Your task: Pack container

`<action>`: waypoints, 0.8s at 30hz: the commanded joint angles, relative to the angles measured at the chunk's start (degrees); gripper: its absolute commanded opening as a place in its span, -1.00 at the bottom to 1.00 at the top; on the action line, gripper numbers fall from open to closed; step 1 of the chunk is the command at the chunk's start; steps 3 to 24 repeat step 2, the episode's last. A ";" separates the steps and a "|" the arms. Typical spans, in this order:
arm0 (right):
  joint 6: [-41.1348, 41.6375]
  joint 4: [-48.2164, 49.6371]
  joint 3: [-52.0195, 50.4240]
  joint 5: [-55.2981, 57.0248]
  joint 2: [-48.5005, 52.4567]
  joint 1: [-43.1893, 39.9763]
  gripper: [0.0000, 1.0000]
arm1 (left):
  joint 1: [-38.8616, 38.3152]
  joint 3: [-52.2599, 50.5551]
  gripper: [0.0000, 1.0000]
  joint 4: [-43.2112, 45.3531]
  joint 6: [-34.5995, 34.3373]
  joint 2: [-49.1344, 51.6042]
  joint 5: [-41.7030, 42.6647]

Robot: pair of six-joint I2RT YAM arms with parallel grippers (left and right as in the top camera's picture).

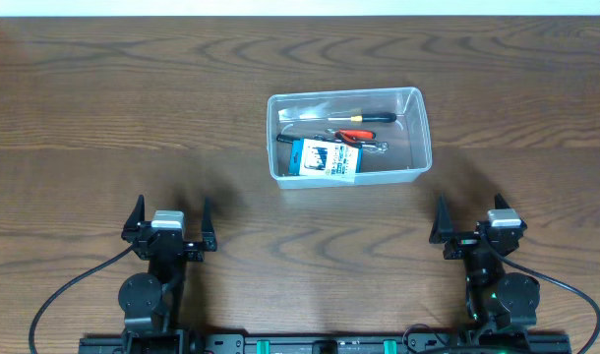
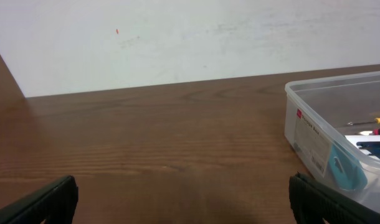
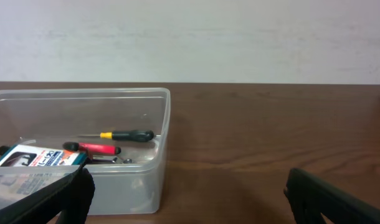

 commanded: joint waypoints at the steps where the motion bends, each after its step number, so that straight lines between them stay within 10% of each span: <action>1: -0.90 -0.04 -0.26 -0.17 -0.55 -0.63 0.99 | -0.24 -1.27 0.96 -1.38 0.76 -0.33 -0.04; 24: -0.90 -0.04 -0.26 -0.15 -0.55 -0.61 0.98 | -0.24 -1.27 0.96 -1.40 0.76 -0.33 -0.04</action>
